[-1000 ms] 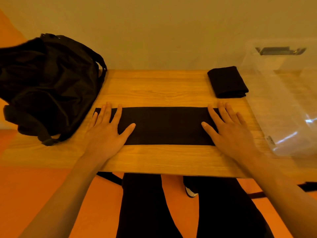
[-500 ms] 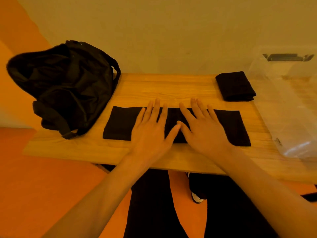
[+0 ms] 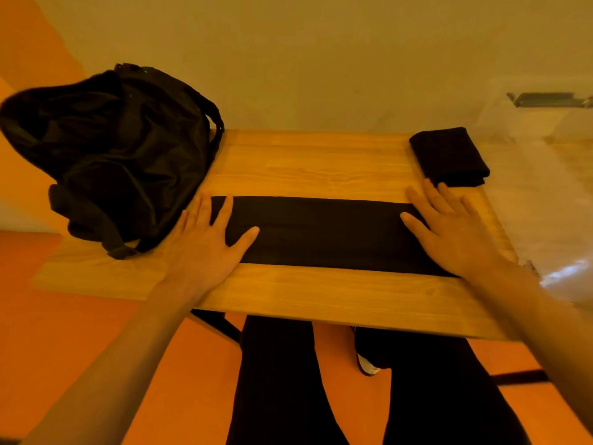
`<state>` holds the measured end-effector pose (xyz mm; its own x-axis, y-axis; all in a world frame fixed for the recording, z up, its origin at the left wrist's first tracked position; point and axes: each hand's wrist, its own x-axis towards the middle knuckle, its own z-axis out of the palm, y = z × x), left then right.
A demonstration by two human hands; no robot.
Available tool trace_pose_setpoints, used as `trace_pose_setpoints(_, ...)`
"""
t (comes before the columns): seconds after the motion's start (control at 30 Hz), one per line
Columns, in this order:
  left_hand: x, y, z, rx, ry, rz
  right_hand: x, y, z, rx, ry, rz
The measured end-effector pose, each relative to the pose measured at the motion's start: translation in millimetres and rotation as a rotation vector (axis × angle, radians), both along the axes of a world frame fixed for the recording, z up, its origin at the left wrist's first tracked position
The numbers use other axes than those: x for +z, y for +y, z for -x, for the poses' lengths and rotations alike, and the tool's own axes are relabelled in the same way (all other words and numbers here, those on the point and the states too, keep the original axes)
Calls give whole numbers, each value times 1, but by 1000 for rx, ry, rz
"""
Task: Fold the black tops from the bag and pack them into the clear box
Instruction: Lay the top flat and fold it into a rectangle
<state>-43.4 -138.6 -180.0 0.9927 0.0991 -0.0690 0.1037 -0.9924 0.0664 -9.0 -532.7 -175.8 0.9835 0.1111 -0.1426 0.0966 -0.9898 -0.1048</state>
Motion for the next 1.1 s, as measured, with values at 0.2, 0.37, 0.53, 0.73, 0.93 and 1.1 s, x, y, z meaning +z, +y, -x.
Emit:
trace_pose_setpoints(0.2, 20, -21, 10, 5, -179, -74, 14, 16, 20, 101, -300, -73)
trace_pose_setpoints(0.37, 26, -76, 3, 50, -46, 43, 20, 29, 9, 564, -57, -19)
trace_pose_setpoints(0.53, 0, -65, -20, 182, 90, -3, 6, 28, 13, 532, 14, 34)
trace_pose_setpoints(0.73, 4, -52, -54, -42, 40, -88, 8, 49, 51, 335, 6, -27)
trace_pose_setpoints(0.93, 17, -61, -97, -211, 103, -127, 4, 87, 77, 86, -11, -40)
trace_pose_setpoints(1.1, 41, -87, -89, -96, -9, -16, 39, 64, 42, 412, -17, 3)
